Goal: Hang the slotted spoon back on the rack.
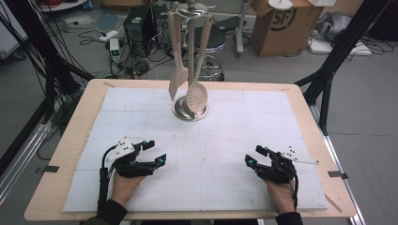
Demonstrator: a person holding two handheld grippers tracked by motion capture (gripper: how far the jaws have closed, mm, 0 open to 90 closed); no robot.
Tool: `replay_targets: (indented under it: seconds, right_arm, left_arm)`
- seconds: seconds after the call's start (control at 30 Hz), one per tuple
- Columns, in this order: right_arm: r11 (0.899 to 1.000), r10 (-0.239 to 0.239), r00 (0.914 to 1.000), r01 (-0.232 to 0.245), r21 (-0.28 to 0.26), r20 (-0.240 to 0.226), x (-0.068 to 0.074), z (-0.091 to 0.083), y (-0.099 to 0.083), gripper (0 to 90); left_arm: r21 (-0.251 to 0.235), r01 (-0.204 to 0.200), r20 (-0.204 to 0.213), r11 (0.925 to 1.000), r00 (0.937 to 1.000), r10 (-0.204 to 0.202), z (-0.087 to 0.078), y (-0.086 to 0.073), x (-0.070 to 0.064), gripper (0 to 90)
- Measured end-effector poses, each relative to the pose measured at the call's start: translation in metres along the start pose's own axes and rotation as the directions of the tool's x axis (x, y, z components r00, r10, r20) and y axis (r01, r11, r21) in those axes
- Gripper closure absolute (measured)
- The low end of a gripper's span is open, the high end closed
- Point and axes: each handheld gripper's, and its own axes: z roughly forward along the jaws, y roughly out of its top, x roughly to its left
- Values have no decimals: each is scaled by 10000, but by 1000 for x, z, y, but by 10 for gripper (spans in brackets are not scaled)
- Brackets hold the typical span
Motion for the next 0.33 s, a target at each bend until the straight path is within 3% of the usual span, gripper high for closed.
replay_targets:
  seconds: [0.33]
  right_arm:
    - [9997,244,9996,-245,-72,-135,3,3,-3,261]
  left_arm:
    - [134,-31,76,9999,10000,30,0,0,-3,242]
